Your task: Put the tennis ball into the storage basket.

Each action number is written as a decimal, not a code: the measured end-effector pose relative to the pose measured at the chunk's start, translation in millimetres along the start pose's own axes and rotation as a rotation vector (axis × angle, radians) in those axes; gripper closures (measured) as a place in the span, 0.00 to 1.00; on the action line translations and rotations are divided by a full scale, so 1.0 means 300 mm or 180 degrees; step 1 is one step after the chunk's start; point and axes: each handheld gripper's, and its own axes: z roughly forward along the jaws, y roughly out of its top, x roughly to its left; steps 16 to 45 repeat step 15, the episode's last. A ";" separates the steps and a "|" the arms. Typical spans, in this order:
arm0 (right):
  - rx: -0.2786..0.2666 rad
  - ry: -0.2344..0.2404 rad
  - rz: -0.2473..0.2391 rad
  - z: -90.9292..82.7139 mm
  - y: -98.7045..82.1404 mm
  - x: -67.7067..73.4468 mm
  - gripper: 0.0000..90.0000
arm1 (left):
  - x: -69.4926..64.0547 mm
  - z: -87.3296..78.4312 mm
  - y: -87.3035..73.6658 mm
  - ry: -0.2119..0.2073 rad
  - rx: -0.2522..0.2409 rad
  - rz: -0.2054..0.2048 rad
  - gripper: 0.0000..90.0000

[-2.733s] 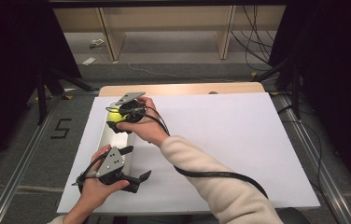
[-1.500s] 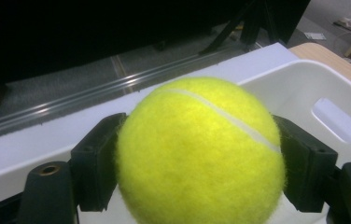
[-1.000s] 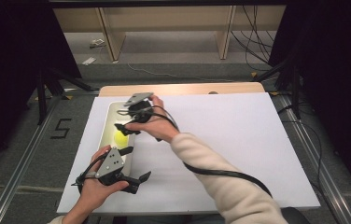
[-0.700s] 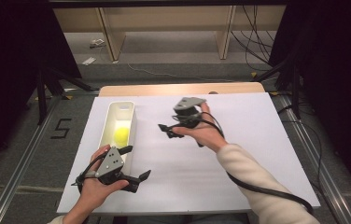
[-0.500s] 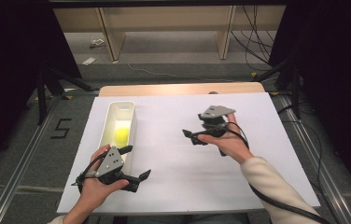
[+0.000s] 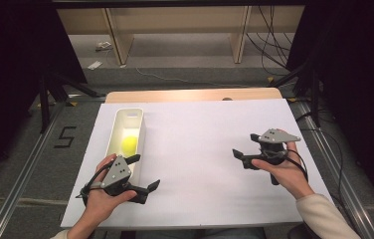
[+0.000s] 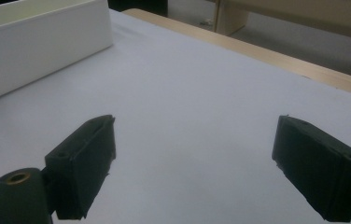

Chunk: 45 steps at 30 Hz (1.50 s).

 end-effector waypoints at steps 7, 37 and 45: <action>-0.0038 -0.0069 0.0060 -0.065 -0.063 -0.008 0.16 | 0.001 0.001 0.000 -0.0001 0.0000 -0.0011 0.00; -0.0060 -0.0091 0.0114 -0.073 -0.087 -0.012 0.16 | 0.001 0.002 0.001 -0.0019 -0.0011 -0.0021 0.00; -0.0060 -0.0091 0.0114 -0.073 -0.087 -0.012 0.16 | 0.001 0.002 0.001 -0.0019 -0.0011 -0.0021 0.00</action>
